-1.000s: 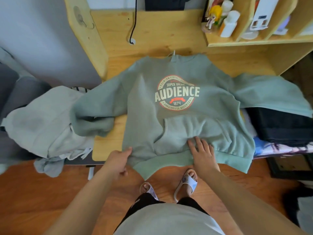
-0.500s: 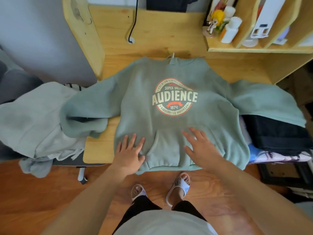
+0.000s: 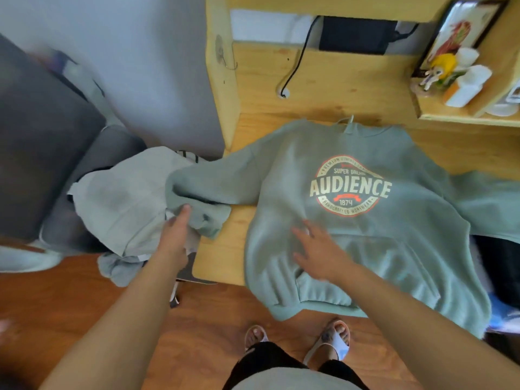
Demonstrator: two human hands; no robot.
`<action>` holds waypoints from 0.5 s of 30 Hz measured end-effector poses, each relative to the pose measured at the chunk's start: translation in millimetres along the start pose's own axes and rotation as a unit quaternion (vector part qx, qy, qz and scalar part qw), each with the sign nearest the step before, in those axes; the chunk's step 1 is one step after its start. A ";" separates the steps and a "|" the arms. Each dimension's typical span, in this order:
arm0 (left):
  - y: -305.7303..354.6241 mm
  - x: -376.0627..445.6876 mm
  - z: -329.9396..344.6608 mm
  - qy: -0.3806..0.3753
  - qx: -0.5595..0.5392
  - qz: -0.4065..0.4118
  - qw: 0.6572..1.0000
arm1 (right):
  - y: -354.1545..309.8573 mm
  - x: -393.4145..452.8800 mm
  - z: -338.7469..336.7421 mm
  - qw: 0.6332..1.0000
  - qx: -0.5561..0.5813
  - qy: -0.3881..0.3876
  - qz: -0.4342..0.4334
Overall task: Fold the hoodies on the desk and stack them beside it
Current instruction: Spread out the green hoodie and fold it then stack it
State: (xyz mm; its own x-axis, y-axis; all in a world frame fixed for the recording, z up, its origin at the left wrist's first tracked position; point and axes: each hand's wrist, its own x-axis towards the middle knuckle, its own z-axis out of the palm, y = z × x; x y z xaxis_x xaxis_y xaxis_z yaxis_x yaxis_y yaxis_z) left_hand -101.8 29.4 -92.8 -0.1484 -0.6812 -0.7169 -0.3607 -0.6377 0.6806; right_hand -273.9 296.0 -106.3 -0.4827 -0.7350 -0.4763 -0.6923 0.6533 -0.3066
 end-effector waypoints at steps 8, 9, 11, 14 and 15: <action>101.9 52.4 -76.1 0.118 -0.056 0.138 0.982 | 2.1 7.0 22.9 0.986 -0.042 -0.134 0.093; 122.0 59.0 -96.5 0.132 -0.056 0.151 0.978 | 1.7 10.1 17.8 0.986 -0.044 -0.140 0.082; 155.1 67.0 -123.2 0.116 -0.098 0.166 0.975 | -3.9 13.1 6.9 0.987 -0.045 -0.146 0.049; 181.4 65.7 -122.6 0.084 -0.121 0.178 0.973 | -11.7 16.1 1.5 0.993 -0.014 -0.113 0.041; 184.8 65.3 -117.9 0.082 -0.092 0.188 0.974 | -13.7 17.6 4.1 0.993 -0.010 -0.115 0.038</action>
State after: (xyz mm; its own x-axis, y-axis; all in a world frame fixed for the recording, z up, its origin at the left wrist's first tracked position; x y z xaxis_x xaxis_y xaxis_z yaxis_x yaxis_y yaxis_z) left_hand -69.6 -175.3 4.0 -0.0837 -0.9178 -0.3881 -0.1361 -0.3753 0.9169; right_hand -270.7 274.8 -113.9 -0.4007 -0.6215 -0.6732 -0.6698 0.7000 -0.2475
